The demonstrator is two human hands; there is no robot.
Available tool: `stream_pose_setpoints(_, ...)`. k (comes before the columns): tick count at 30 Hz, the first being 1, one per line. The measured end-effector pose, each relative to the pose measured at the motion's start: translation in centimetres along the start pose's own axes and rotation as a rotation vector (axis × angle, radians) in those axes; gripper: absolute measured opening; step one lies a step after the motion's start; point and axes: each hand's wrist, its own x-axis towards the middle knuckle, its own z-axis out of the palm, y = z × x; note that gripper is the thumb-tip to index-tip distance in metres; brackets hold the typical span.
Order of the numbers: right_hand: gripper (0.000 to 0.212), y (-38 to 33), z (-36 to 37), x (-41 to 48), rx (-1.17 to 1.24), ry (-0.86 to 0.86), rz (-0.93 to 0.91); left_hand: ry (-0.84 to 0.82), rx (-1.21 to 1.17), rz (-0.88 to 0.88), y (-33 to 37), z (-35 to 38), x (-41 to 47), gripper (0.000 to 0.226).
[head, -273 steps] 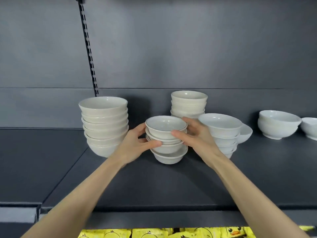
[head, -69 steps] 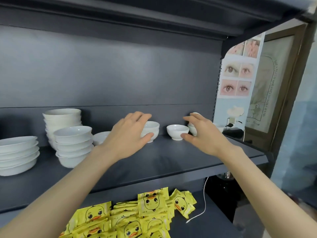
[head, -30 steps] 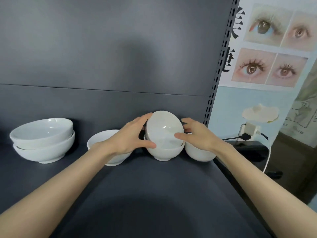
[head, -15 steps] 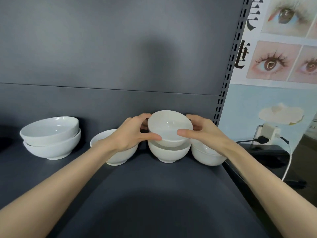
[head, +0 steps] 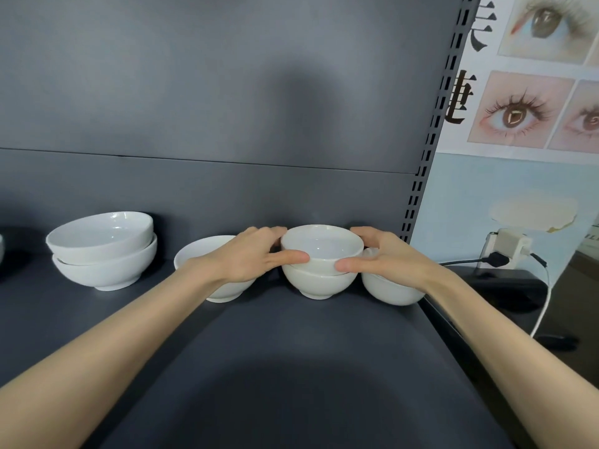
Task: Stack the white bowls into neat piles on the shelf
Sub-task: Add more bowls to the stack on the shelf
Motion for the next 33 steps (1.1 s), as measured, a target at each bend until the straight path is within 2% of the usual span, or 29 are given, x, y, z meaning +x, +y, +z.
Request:
stream_pose_setpoints(4,0.057,-0.2,-0.2,0.1,-0.017,-0.017,0.046,-0.073,0.005,-0.104,-0.4,-0.1,0.3,0.096)
stream_pose_setpoints(7,0.074,-0.1,-0.3,0.3,-0.055,-0.083,0.091,-0.127,0.061,-0.123,-0.8,0.6,0.9,0.105)
stream_pose_setpoints(16,0.074,-0.6,-0.1,0.8,-0.013,0.020,0.011,0.035,-0.102,-0.084,-0.2,-0.3,0.5,0.080)
stream_pose_setpoints(17,0.076,-1.0,-0.1,0.8,0.010,0.039,-0.010,0.072,-0.144,-0.080,0.0,-0.8,0.2,0.081)
stream_pose_setpoints(20,0.082,-2.9,0.0,0.9,0.070,0.106,-0.089,0.194,-0.272,-0.071,0.2,-2.6,-1.4,0.104)
stream_pose_setpoints(22,0.083,-4.3,0.6,1.2,0.090,0.131,-0.132,0.261,-0.352,-0.076,0.2,-3.7,-2.7,0.108)
stream_pose_setpoints(26,0.081,-6.5,2.7,2.2,0.148,0.121,-0.164,0.374,-0.469,-0.077,-0.7,-5.6,-5.2,0.081)
stream_pose_setpoints(28,0.078,-7.4,4.1,2.8,0.182,0.115,-0.173,0.397,-0.503,-0.084,-1.6,-6.3,-6.3,0.076)
stream_pose_setpoints(33,0.075,-8.9,7.4,3.9,0.235,0.078,-0.141,0.378,-0.572,-0.089,-5.0,-7.2,-8.0,0.079)
